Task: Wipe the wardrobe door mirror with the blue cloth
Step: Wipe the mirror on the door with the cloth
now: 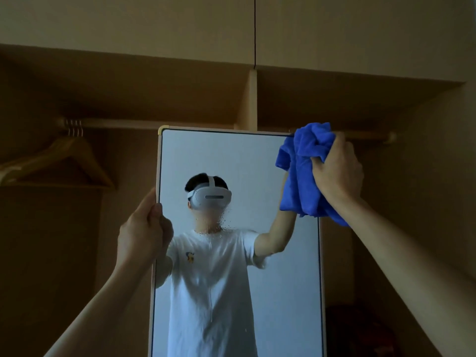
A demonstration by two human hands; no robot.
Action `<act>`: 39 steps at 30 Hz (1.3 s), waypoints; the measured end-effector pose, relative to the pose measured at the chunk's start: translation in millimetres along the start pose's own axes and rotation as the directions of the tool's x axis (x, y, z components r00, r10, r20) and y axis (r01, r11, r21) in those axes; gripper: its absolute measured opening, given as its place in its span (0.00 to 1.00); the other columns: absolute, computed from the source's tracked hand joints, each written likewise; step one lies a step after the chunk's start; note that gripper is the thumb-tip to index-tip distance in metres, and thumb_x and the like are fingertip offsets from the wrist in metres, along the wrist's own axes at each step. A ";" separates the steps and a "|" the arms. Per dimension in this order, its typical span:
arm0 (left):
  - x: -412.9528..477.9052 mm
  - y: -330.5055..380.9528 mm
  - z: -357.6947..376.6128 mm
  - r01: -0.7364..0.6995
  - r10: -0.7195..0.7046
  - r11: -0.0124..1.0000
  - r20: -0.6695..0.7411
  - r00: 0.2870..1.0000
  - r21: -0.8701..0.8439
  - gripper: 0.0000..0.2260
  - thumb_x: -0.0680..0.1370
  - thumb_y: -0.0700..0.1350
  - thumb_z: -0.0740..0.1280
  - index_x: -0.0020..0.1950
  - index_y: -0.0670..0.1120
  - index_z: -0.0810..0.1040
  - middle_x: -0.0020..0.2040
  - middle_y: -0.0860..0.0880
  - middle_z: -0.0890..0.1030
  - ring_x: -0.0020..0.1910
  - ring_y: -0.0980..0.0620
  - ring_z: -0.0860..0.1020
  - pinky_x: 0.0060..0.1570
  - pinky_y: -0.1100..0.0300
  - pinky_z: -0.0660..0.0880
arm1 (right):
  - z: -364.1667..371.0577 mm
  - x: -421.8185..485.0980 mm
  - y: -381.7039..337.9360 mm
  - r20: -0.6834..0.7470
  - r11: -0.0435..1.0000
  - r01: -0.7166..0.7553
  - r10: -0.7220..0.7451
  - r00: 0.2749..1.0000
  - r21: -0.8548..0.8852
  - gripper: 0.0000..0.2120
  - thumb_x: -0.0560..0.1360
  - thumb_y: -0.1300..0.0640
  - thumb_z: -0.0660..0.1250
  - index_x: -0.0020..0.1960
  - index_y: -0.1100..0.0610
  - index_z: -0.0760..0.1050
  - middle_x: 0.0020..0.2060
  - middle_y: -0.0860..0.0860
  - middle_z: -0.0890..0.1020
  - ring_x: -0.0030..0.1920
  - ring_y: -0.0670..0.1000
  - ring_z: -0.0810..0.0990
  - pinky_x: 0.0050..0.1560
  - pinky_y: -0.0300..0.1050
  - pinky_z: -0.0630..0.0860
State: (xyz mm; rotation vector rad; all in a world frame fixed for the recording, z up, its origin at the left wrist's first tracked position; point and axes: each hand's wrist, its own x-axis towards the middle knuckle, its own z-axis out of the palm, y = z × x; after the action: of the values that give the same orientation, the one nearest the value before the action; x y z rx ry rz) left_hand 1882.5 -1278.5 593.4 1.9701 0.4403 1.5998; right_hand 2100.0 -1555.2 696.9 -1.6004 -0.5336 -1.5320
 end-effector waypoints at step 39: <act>-5.0 -36.4 -19.6 0.124 -0.030 0.937 0.279 0.960 -0.325 0.18 0.78 0.54 0.57 0.62 0.71 0.78 0.48 0.49 0.83 0.54 0.41 0.81 0.59 0.41 0.78 | 18.4 -60.7 -215.0 0.459 0.761 0.633 -0.617 0.639 0.141 0.11 0.77 0.56 0.64 0.59 0.50 0.72 0.46 0.49 0.72 0.44 0.54 0.76 0.38 0.50 0.69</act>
State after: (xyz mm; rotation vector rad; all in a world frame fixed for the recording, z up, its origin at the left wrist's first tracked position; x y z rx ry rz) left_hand 1865.7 -1248.4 570.0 1.8403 0.1197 1.2355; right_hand 1933.0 -1405.7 699.4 -1.9517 -1.4922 -1.5996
